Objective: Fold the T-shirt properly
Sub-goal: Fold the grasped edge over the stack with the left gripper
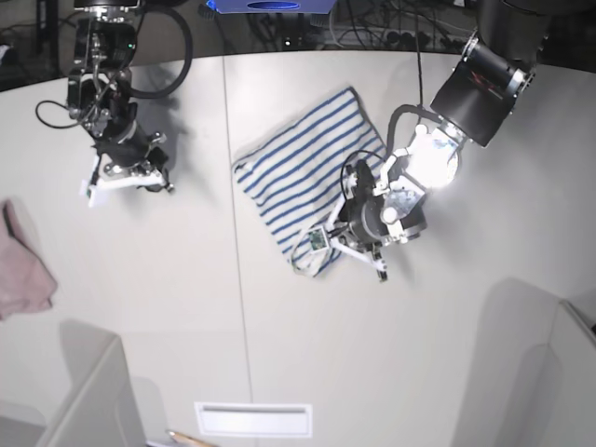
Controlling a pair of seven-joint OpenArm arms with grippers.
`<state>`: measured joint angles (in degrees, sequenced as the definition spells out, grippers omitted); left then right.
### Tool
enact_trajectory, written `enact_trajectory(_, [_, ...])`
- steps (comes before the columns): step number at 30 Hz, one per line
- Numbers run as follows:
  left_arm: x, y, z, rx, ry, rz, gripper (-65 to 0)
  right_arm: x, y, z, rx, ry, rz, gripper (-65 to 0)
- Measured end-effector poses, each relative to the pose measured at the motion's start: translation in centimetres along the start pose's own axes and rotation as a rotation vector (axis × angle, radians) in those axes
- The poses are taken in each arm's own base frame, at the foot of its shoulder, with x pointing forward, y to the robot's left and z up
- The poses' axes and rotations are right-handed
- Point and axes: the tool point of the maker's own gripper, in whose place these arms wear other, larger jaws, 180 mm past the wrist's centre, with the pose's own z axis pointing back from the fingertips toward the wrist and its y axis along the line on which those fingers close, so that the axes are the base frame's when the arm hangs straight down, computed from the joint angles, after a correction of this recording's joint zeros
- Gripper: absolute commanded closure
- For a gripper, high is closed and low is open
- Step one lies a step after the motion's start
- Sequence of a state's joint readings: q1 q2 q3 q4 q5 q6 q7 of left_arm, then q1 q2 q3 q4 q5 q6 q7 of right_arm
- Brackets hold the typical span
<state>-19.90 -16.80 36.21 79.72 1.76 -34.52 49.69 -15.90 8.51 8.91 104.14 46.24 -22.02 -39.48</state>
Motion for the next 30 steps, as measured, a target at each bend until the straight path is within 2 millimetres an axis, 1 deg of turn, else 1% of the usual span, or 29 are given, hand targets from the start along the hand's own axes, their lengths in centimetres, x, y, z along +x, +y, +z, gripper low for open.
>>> enact_trajectory(5, [0.9, 2.0, -0.6, 0.008, 0.018, -0.053, 0.0, 0.4, -0.4, 0.1, -0.009, -0.003, 0.023, 0.0])
enact_trajectory(8, [2.3, 2.5, -1.1, 0.021, 0.003, -0.120, 0.0, 0.2, -0.8, -0.1, -0.022, 0.005, 0.019, 0.0])
enact_trajectory(9, [2.9, 2.3, -1.2, 0.016, -0.021, -0.134, 0.0, 0.1, -1.4, -0.3, -0.034, 0.015, 0.021, 0.0])
enact_trajectory(11, [3.5, 2.3, -1.4, 0.007, -0.041, -0.163, 0.0, 0.3, -2.6, -1.0, -0.067, 0.038, 0.035, 0.0])
enact_trajectory(13, [4.1, 2.5, -1.6, 0.003, -0.058, -0.194, 0.0, 1.3, -3.4, -1.6, -0.096, 0.021, 0.037, 0.0])
enact_trajectory(14, [4.4, 2.4, -1.8, -0.002, -0.068, -0.213, 0.0, 1.8, -3.4, -1.8, -0.097, 0.015, 0.040, 0.0])
enact_trajectory(16, [5.2, 1.9, -2.0, -0.014, -0.107, -0.240, 0.0, 2.4, -2.2, -2.1, -0.047, 0.016, 0.084, 0.0])
enact_trajectory(19, [6.8, 1.4, -2.3, -0.031, -0.153, -0.261, 0.0, 2.4, -0.8, -2.7, -0.014, 0.034, 0.144, 0.0])
enact_trajectory(21, [8.3, 0.9, -2.5, -0.041, -0.175, -0.276, 0.0, 2.3, -0.6, -3.5, -0.020, 0.052, 0.167, 0.0])
enact_trajectory(23, [10.1, -0.1, -2.6, -0.059, -0.215, -0.298, 0.0, 1.7, -0.7, -4.4, -0.032, 0.081, 0.176, 0.0])
enact_trajectory(25, [11.8, -1.0, -2.4, -0.075, -0.258, -0.337, 0.0, 0.9, -0.8, -4.9, -0.038, 0.104, 0.185, 0.0])
enact_trajectory(27, [12.8, -1.9, -2.3, -0.092, -0.274, -0.376, 0.0, 0.1, -0.7, -5.0, -0.036, 0.126, 0.197, 0.0])
enact_trajectory(30, [13.8, -1.8, -2.0, -0.088, -0.282, -0.417, 0.0, -0.7, -0.7, -5.0, -0.034, 0.143, 0.199, 0.0])
